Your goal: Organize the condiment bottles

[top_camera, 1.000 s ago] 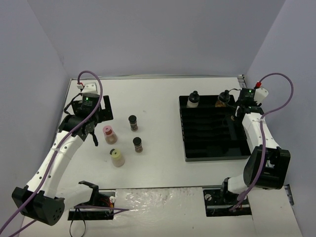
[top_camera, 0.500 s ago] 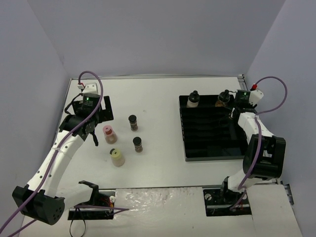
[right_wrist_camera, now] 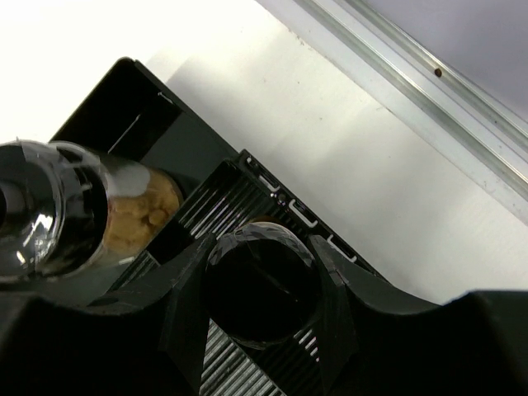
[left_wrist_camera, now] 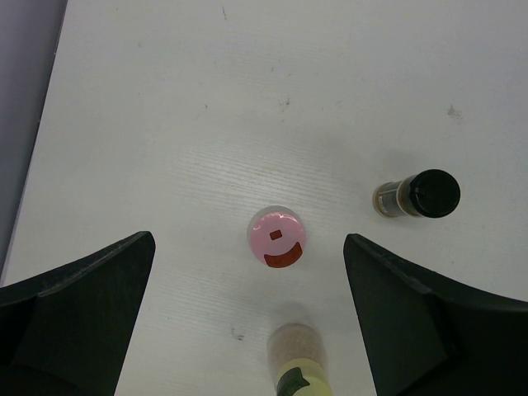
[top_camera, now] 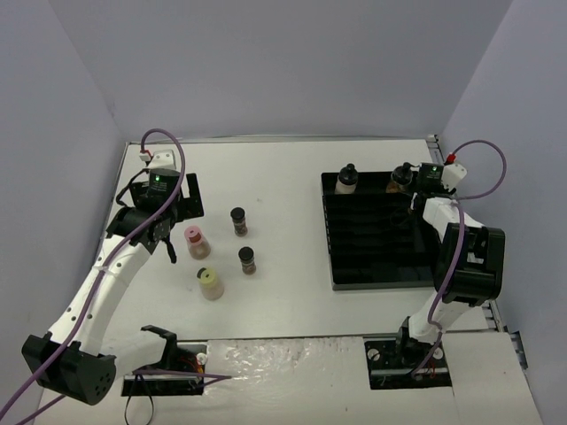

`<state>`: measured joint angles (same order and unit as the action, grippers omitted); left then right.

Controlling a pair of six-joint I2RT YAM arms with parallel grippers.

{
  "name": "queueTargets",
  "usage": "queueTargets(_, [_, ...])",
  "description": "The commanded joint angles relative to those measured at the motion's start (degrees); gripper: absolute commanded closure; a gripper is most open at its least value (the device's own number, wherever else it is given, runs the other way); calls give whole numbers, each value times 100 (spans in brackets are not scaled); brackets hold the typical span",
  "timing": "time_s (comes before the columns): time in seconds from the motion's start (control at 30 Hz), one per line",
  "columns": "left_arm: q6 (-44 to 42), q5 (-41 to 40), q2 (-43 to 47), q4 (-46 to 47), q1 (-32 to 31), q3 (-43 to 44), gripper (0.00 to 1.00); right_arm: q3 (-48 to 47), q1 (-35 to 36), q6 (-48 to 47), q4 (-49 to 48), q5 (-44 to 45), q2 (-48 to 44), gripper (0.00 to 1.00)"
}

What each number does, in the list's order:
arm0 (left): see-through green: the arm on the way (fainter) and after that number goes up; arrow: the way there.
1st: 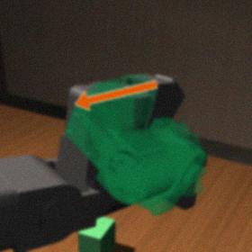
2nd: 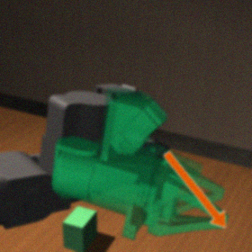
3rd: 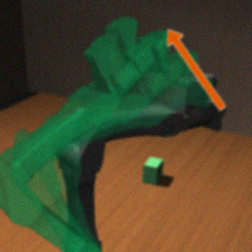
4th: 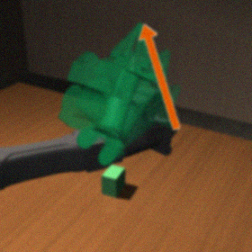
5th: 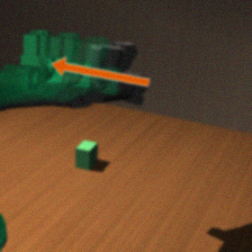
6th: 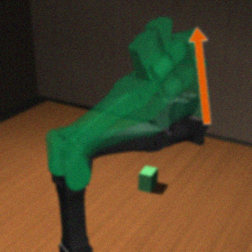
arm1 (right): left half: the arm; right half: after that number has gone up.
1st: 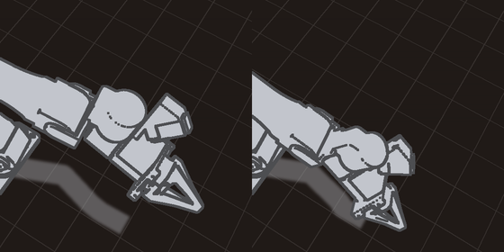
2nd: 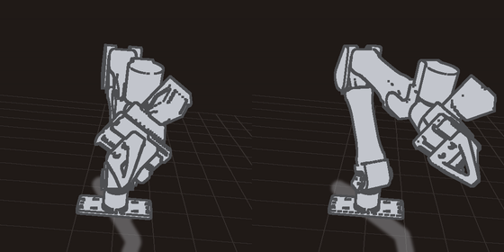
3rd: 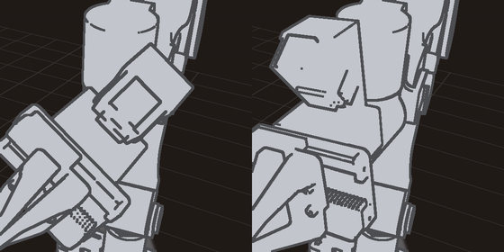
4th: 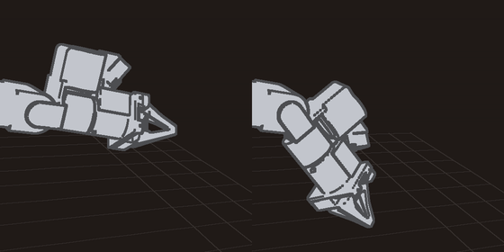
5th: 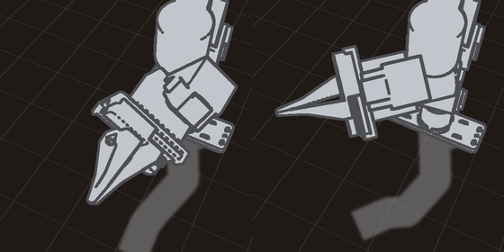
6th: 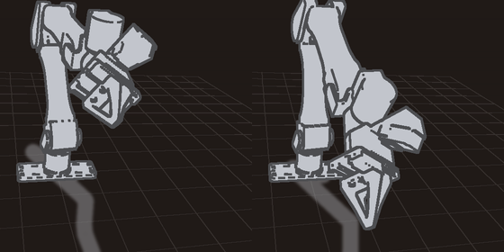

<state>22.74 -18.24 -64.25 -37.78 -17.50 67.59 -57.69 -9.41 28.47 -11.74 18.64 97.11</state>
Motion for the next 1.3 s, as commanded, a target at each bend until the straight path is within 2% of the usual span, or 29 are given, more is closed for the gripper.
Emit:
queueTargets(0.0, [-24, -62, 14, 306, 45, 131, 3, -329, -35, 58, -435, 187, 30, 100])
queueTargets(0.03, [-24, -57, 9, 306, 45, 131, 3, -338, -35, 54, -435, 200, 52, 99])
queueTargets(0.33, [-7, -58, 17, 306, 45, 123, 3, -430, -35, 35, -251, 218, 12, 50])
queueTargets(0.5, [1, -57, 9, 306, 45, 121, 3, -499, -35, 2, -150, 187, -47, 33])
queueTargets(0.67, [10, -48, -9, 315, 45, 123, 3, -544, -26, -5, -79, 137, -100, 29])
queueTargets(0.93, [9, -48, -18, 315, 45, 123, 3, -674, -7, -7, 165, 52, -357, 29])
queueTargets(1.27, [20, -39, -18, 306, 45, 131, 3, -832, 161, -128, 711, 112, -1081, 28])
